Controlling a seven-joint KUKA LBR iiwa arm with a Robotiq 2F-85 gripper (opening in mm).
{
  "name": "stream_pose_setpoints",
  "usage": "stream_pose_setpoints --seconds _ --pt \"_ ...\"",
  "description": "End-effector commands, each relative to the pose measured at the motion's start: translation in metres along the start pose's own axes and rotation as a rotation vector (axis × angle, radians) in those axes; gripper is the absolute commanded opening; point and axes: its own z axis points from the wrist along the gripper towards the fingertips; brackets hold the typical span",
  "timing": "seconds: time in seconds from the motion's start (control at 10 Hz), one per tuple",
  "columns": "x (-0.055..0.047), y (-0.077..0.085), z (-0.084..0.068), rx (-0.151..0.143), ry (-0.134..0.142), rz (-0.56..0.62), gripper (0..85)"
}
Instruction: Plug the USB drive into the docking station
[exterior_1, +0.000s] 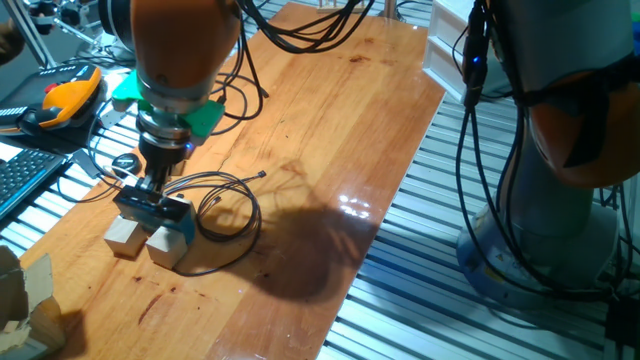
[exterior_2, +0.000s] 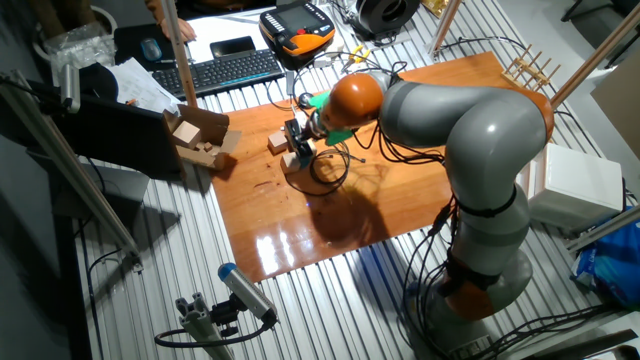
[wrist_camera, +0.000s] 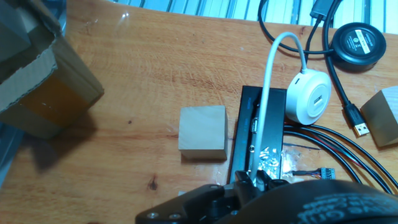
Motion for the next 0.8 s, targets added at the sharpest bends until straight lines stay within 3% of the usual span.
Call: stream_pose_setpoints --seconds 0.0,0.2,0.5,0.7 --pt "0.001 0.001 0.0 -0.001 -0.002 0.002 0.0" --pt "-0.001 0.0 -0.001 -0.003 0.006 0.015 0.0" --pt "-0.006 0.004 -0.009 -0.011 0.043 0.063 0.0" --pt "-0.007 0.007 -0.021 0.009 0.059 0.069 0.0"
